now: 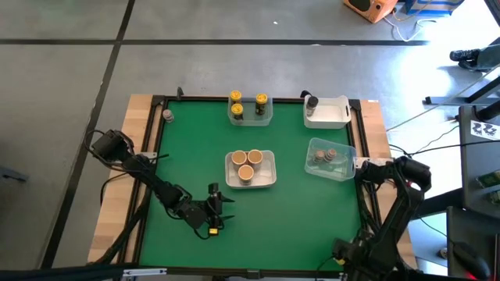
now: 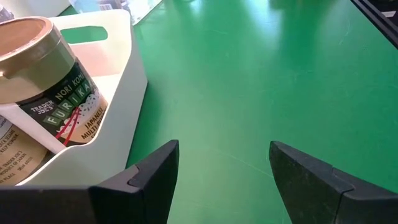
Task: Sort spices by type
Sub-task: Put the yellow seasoning bottle into the top transparent bin
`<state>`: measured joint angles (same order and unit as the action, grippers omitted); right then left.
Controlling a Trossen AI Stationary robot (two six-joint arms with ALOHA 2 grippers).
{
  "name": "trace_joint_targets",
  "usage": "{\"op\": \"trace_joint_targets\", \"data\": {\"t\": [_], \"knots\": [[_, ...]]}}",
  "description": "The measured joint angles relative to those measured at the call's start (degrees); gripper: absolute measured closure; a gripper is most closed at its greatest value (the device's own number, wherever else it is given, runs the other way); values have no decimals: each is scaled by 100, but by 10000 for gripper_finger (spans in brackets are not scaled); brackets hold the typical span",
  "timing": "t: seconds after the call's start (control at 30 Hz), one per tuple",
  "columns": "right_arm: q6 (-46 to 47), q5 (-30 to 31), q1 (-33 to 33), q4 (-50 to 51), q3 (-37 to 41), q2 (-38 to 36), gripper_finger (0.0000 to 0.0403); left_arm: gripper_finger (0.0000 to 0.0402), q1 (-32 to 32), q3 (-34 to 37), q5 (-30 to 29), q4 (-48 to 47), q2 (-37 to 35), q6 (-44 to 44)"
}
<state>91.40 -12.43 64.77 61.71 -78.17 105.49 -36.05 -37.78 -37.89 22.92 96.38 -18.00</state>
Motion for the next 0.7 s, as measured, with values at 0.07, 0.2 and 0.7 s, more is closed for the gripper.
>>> {"op": "trace_joint_targets", "data": {"t": [0.07, 0.2, 0.7], "knots": [[104, 43, -138, 0, 0, 0, 157, 169, 0, 0, 0, 0, 0, 0], [1, 248, -459, 8, -7, -23, 155, 169, 0, 0, 0, 2, 0, -6], [-1837, 2622, -1740, 1240, -1007, -39, 163, 169, 0, 0, 0, 4, 0, -4]]}}
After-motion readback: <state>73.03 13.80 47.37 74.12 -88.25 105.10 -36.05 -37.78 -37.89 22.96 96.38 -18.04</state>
